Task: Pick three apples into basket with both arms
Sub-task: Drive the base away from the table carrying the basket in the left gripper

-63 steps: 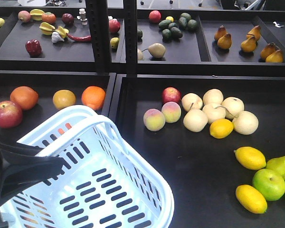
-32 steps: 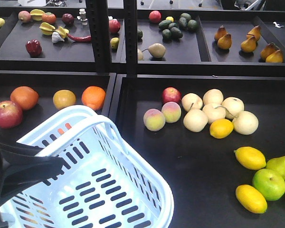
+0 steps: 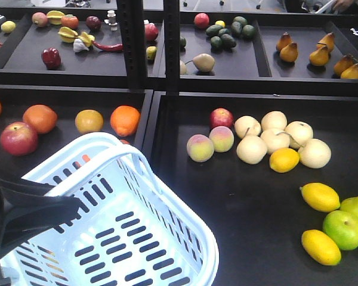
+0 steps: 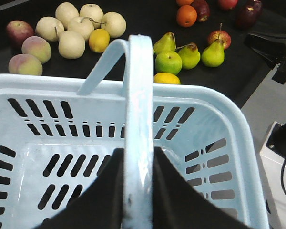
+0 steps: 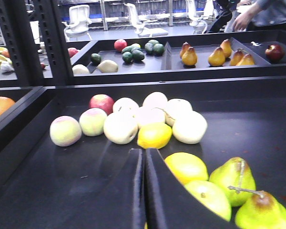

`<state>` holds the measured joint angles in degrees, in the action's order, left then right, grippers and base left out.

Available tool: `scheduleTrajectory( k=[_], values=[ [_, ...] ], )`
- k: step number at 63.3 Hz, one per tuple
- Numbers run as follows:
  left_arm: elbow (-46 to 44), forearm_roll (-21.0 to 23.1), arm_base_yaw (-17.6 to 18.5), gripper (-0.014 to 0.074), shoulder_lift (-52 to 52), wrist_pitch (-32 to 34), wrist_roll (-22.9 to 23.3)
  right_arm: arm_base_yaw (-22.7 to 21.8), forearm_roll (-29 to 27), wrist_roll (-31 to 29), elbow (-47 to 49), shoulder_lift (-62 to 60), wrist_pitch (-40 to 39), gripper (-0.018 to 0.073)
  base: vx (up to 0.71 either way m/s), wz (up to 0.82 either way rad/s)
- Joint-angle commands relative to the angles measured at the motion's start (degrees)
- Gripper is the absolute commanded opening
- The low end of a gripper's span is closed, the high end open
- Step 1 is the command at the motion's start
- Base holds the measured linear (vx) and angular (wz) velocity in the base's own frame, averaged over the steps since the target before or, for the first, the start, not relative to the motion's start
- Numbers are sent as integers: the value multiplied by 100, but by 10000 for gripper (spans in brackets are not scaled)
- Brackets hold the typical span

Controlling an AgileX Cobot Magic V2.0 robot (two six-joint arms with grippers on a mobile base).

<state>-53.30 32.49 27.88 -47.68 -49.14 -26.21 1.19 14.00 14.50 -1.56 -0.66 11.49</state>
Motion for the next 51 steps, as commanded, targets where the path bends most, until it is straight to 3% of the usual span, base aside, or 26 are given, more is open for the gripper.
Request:
scheduleTrajectory(
  k=[1,24,51],
  values=[
    [-177,271,21,-6,63,475,20,-4,49,-34,-79,-69,-415,-5,-5,12],
    [-177,271,21,-6,63,475,20,-4,49,-34,-79,-69,-415,-5,-7,25],
    [-177,271,21,-6,63,475,20,-4,49,-34,-79,-69,-415,-5,-13,51]
  ],
)
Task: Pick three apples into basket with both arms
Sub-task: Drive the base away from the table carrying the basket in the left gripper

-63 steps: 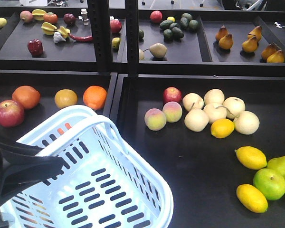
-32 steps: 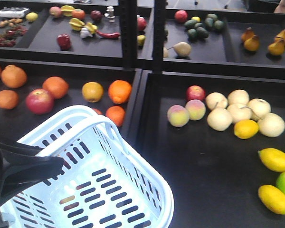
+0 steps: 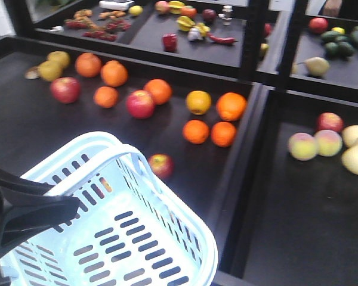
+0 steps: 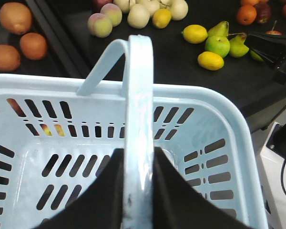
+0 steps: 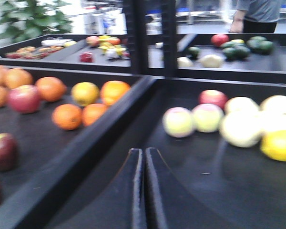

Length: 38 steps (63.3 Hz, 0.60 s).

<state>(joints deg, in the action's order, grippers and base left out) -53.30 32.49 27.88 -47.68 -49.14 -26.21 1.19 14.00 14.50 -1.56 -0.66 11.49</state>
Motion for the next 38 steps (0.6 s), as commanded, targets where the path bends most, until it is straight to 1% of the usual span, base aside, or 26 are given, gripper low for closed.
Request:
scheduleTrajectory(
  k=[1,38],
  values=[
    [-177,271,21,-6,63,475,20,-4,49,-34,-79,-69,-415,-5,-16,58],
    [-177,271,21,-6,63,470,20,-4,49,-34,-79,-69,-417,-5,-19,61]
  ],
)
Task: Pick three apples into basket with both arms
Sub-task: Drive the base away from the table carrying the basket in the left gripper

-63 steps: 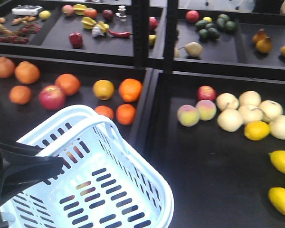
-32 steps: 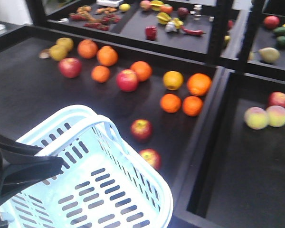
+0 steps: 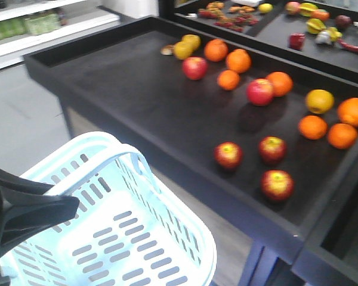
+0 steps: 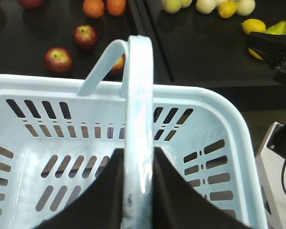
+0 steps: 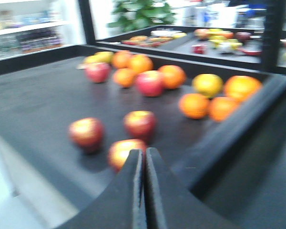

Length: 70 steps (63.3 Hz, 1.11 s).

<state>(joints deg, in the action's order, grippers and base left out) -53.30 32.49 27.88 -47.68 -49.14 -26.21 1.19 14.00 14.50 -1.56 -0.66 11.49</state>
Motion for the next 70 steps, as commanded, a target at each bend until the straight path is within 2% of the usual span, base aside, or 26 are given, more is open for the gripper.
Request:
scheduleTrajectory(
  k=[1,42,70],
  values=[
    [-177,271,21,-6,63,470,20,-4,49,-34,-79,-69,-417,-5,-21,62],
    [-177,271,21,-6,63,470,20,-4,49,-34,-79,-69,-417,-5,-19,58],
    [-177,271,21,-6,63,470,20,-4,49,-34,-79,-69,-417,-5,-14,43]
  ],
)
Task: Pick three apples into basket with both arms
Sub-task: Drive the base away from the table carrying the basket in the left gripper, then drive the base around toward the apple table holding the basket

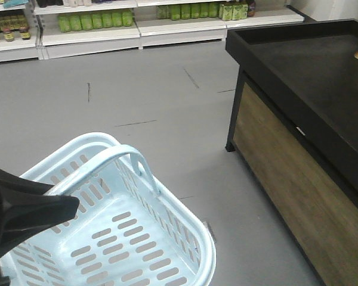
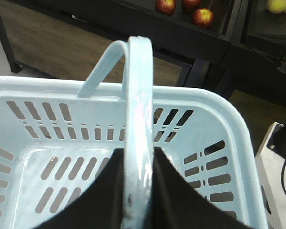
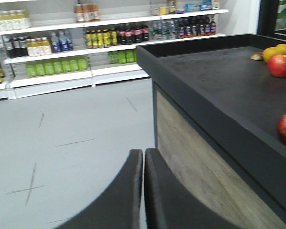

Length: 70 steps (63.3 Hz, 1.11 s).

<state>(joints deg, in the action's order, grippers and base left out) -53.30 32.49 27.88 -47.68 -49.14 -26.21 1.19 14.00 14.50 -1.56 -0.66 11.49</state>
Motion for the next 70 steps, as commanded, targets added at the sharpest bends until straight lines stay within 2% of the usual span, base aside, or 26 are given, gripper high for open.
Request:
scheduleTrajectory(
  k=[1,29,70],
  values=[
    [-177,271,21,-6,63,470,20,-4,49,-34,-79,-69,-417,-5,-11,33],
    [-177,271,21,-6,63,470,20,-4,49,-34,-79,-69,-417,-5,-7,22],
    [-177,271,21,-6,63,470,20,-4,49,-34,-79,-69,-417,-5,0,2]
  ],
)
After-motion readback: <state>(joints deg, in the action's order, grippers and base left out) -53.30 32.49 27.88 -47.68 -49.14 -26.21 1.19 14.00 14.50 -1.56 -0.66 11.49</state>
